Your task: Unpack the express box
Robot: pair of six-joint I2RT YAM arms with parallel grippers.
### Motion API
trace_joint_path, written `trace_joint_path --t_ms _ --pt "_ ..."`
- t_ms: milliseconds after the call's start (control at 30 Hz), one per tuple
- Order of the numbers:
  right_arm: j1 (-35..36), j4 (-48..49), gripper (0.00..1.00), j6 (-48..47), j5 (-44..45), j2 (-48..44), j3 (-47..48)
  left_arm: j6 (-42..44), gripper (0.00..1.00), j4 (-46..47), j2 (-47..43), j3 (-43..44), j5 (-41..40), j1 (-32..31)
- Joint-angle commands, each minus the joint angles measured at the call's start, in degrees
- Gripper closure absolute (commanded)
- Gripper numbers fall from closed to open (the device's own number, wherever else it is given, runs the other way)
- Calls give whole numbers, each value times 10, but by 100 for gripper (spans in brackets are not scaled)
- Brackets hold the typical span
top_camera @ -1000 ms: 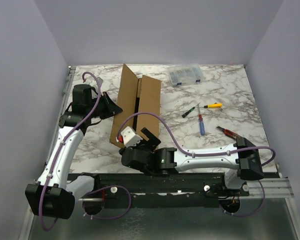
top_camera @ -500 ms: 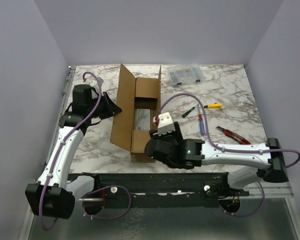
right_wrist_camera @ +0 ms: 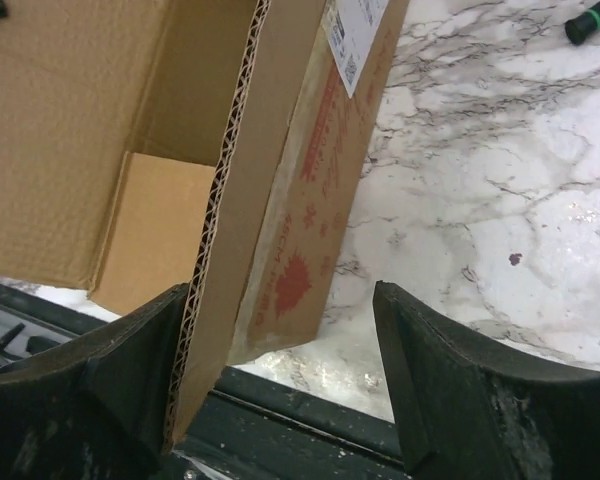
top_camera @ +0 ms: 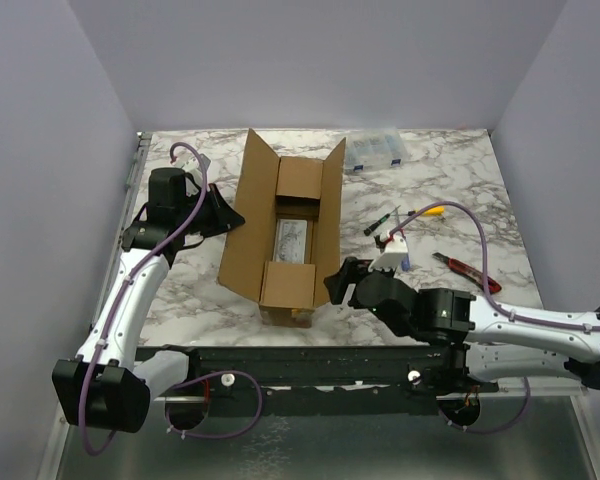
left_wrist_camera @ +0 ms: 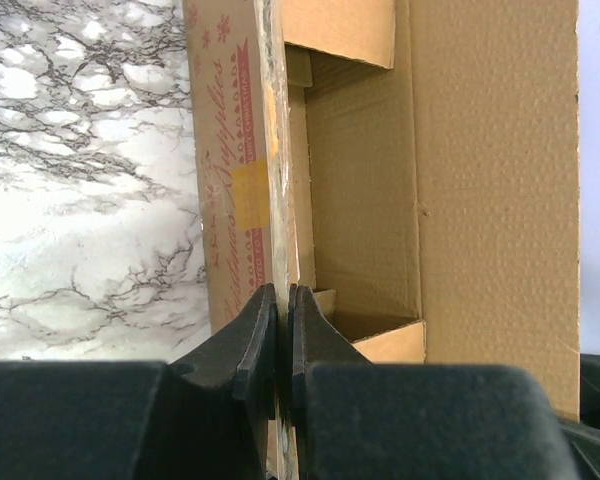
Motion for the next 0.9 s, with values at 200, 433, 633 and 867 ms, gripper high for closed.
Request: trace_joint_path --t_ms 200,433,633,867 --pt "-179 3 21 -84 -267 27 83 31 100 12 8 7 -3 0" --pt "-312 46 30 -124 -432 42 72 30 100 17 7 2 -28 0" --pt "-379 91 41 -124 -496 51 -19 30 100 26 9 0 -23 0" --pt "-382 91 53 -168 -468 65 -44 23 96 44 28 -19 27 1"
